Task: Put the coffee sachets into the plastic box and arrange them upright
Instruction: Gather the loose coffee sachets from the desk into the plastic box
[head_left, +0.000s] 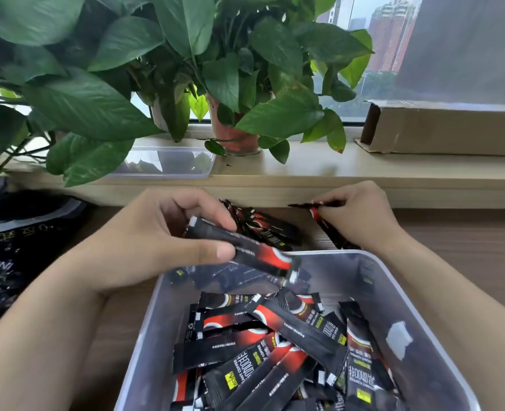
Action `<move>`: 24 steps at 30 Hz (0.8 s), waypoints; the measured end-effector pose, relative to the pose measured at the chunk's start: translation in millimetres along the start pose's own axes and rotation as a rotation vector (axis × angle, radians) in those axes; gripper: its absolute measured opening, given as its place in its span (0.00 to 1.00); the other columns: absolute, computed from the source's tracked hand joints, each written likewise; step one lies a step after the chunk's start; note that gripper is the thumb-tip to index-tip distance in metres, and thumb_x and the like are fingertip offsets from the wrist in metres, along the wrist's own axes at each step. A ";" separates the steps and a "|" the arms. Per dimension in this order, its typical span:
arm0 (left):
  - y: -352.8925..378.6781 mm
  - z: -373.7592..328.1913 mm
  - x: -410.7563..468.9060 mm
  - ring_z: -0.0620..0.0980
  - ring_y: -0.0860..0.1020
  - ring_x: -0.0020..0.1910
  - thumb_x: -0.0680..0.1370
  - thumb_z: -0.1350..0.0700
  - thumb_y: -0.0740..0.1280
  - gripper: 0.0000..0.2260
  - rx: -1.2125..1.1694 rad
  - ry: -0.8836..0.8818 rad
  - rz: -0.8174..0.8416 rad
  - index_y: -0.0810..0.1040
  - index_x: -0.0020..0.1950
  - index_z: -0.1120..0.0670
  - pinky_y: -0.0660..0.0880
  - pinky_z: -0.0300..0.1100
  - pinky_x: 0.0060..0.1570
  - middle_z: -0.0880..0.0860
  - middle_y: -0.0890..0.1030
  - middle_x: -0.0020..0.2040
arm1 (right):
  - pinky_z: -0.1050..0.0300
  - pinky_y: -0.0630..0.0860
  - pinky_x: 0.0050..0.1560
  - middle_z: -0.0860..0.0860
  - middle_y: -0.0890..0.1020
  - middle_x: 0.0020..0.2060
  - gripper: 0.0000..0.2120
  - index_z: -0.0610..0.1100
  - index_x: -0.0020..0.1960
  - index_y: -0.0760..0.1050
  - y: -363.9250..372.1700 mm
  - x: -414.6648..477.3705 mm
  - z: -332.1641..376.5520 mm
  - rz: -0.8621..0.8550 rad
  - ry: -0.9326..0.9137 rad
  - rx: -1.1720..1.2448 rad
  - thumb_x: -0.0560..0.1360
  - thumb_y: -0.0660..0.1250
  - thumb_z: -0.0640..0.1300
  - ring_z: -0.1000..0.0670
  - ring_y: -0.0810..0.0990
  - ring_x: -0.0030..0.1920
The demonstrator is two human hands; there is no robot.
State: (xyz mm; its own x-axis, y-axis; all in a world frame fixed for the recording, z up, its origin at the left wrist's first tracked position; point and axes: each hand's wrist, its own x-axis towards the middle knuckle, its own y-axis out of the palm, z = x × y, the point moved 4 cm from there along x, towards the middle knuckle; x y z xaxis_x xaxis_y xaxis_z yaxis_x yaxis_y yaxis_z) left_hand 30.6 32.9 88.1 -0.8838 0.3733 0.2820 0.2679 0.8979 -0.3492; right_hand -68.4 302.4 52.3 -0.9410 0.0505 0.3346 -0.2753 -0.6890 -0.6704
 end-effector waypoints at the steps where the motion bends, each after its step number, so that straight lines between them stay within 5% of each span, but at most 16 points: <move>1: 2.0 0.3 -1.1 0.42 0.81 0.35 0.64 0.54 0.82 0.12 0.021 -0.003 0.047 0.85 0.43 0.53 0.76 0.31 0.37 0.51 0.86 0.39 | 0.70 0.77 0.38 0.55 0.86 0.37 0.07 0.49 0.46 0.87 -3.7 0.2 1.7 -0.012 0.039 0.075 0.70 0.75 0.40 0.59 0.81 0.37; 3: 4.9 -1.5 -2.7 0.46 0.81 0.36 0.64 0.44 0.80 0.17 0.007 0.015 0.070 0.86 0.45 0.55 0.75 0.34 0.38 0.55 0.87 0.42 | 0.70 0.77 0.33 0.54 0.86 0.35 0.07 0.51 0.44 0.86 -12.0 0.3 6.3 -0.020 0.131 0.256 0.71 0.75 0.40 0.58 0.81 0.34; 6: -4.8 5.4 3.5 0.59 0.68 0.31 0.73 0.43 0.73 0.15 -0.029 0.034 -0.250 0.86 0.39 0.55 0.63 0.42 0.32 0.63 0.84 0.38 | 0.56 0.81 0.46 0.45 0.88 0.39 0.05 0.47 0.43 0.86 -26.9 -5.0 24.0 0.079 0.234 0.533 0.70 0.76 0.38 0.51 0.84 0.38; 10: -23.3 33.8 14.0 0.44 0.73 0.31 0.79 0.52 0.69 0.13 0.121 -0.114 -0.580 0.84 0.36 0.52 0.69 0.39 0.36 0.47 0.84 0.33 | 0.65 0.79 0.37 0.48 0.87 0.34 0.08 0.48 0.39 0.87 -48.4 -23.4 61.7 0.333 0.041 0.680 0.65 0.75 0.36 0.54 0.83 0.32; 14: -22.8 73.8 24.2 0.35 0.79 0.42 0.72 0.48 0.72 0.02 0.459 -0.209 -0.443 0.82 0.44 0.41 0.76 0.35 0.53 0.41 0.84 0.44 | 0.63 0.80 0.40 0.43 0.87 0.37 0.12 0.46 0.42 0.88 -49.0 -48.6 88.2 0.704 -0.205 0.537 0.59 0.77 0.38 0.50 0.85 0.36; 19: -15.1 109.7 33.0 0.48 0.73 0.66 0.60 0.21 0.62 0.38 0.693 -0.280 -0.109 0.76 0.65 0.37 0.68 0.47 0.70 0.48 0.76 0.66 | 0.58 0.81 0.51 0.44 0.86 0.54 0.23 0.46 0.60 0.82 -33.7 -65.7 83.8 1.196 -0.218 0.427 0.67 0.75 0.33 0.45 0.85 0.55; 22: -11.5 110.6 32.5 0.45 0.68 0.70 0.55 0.20 0.62 0.45 0.705 -0.288 -0.058 0.72 0.70 0.37 0.62 0.38 0.70 0.48 0.71 0.70 | 0.53 0.81 0.55 0.41 0.85 0.54 0.19 0.41 0.59 0.82 -40.0 -52.2 77.1 1.007 -0.187 0.546 0.67 0.74 0.35 0.42 0.85 0.56; 24: -12.6 109.8 34.7 0.44 0.69 0.69 0.56 0.21 0.63 0.44 0.710 -0.274 -0.099 0.74 0.69 0.38 0.62 0.36 0.67 0.46 0.72 0.68 | 0.58 0.83 0.46 0.41 0.87 0.47 0.11 0.38 0.51 0.83 -48.9 -36.0 67.0 0.746 -0.100 0.570 0.68 0.73 0.36 0.46 0.87 0.45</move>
State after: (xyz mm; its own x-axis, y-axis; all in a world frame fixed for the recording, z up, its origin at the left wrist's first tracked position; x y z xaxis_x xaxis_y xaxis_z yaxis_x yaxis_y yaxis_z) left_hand -45.6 9.0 4.1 -0.9791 0.1452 0.1425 -0.0460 0.5244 -0.8503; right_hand -7.8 285.9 117.4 -0.8071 -0.5900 0.0224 0.5536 -0.7695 -0.3185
